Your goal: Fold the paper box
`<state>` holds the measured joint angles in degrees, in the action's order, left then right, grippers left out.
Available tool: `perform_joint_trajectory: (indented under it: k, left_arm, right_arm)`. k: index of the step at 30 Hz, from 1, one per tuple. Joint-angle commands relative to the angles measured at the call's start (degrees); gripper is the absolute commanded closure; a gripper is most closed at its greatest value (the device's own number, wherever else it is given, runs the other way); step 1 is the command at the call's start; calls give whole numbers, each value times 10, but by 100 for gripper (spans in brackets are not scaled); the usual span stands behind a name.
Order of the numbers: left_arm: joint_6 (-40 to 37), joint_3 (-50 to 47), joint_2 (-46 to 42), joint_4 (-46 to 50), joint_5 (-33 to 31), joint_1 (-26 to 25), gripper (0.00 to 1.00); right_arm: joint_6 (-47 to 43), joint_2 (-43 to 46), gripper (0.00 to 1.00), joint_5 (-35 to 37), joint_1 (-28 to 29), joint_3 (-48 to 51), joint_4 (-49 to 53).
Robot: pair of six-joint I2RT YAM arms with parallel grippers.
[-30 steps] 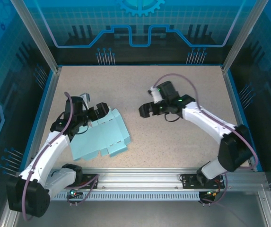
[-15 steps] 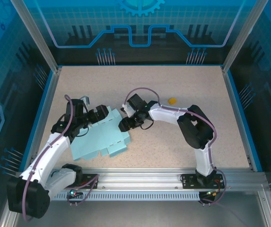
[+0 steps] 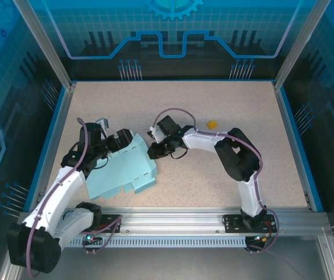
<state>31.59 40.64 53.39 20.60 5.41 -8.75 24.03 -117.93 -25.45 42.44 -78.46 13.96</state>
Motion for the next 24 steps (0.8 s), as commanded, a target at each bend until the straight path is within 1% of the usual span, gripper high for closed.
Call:
perform_joint_trajectory:
  k: [1, 4, 7, 10, 13, 15, 17, 20, 24]
  left_arm:
    - [3, 8, -28, 16, -2, -2, 1]
    - [-7, 18, -46, 26, -4, -2, 1]
    - [-30, 36, -56, 35, 6, -2, 1]
    - [-76, 69, -51, 51, 45, -2, 3]
    - [-126, 106, -40, 66, 87, -3, 5]
    - [-177, 124, -33, 62, 130, -4, 9]
    - [-221, 147, -24, 65, 155, -14, 11]
    - [-300, 194, -4, 97, 159, -30, 11]
    - [-398, 254, 27, 128, 155, -37, 12]
  right_arm:
    - [-13, 31, 93, -26, -19, 19, -19]
    - [-38, 80, 99, -40, -45, 43, -16]
    - [-88, 144, 100, -54, -79, 63, 18]
    - [-146, 211, 100, -69, -118, 78, 65]
    - [-200, 269, 100, -106, -164, 87, 115]
    - [-243, 303, 100, -135, -195, 83, 153]
    - [-284, 326, 100, -157, -218, 73, 187]
    - [-343, 346, 100, -178, -239, 46, 238]
    - [-409, 358, 100, -191, -253, 3, 294]
